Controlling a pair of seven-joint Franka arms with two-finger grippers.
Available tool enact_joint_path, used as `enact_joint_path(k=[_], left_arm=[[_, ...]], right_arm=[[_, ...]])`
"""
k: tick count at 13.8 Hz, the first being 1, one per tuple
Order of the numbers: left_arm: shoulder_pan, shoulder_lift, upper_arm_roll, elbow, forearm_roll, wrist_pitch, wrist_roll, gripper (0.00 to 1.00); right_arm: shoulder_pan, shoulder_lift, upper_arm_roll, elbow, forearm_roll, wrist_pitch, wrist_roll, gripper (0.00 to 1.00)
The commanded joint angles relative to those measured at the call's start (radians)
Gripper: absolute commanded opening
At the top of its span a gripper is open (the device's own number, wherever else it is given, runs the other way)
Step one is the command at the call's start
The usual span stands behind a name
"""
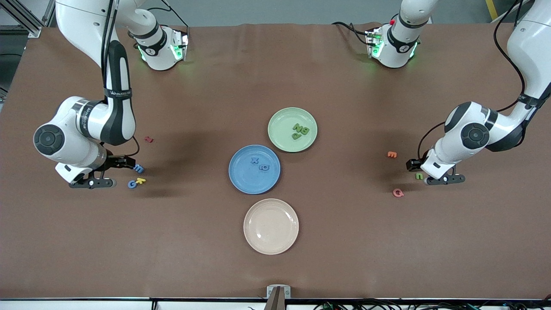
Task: Sort letters by color into matching plates
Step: 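Grasp the green U with the left gripper while the right gripper grasps blue E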
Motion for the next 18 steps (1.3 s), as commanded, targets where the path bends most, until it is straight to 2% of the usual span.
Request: enact_joint_path(k=[1, 4, 6, 9, 15, 18], left_arm=[[-0.004, 0.011, 0.023, 0.002, 0.025, 0.026, 0.005, 0.7], [-0.007, 0.017, 0.023, 0.006, 0.024, 0.032, 0.005, 0.69], [-0.01, 0.023, 0.023, 0.011, 0.025, 0.034, 0.005, 0.68], [-0.012, 0.023, 0.024, 0.013, 0.024, 0.047, 0.005, 0.65], [-0.018, 0.055, 0.026, 0.036, 0.028, 0.067, 0.005, 0.62], [-0.018, 0.054, 0.026, 0.037, 0.03, 0.067, 0.004, 0.61]], right_arm=[[0.005, -0.038, -0.002, -0.046, 0.028, 0.02, -0.022, 1.0], [0.001, -0.037, 0.004, -0.075, 0.05, 0.046, -0.024, 0.99], [-0.013, -0.03, 0.012, -0.085, 0.097, 0.068, -0.039, 0.99], [-0.088, -0.015, 0.078, -0.085, 0.176, 0.073, -0.114, 0.98], [-0.206, 0.02, 0.214, -0.086, 0.177, 0.166, -0.114, 0.9], [-0.211, 0.04, 0.227, -0.086, 0.179, 0.185, -0.114, 0.82]])
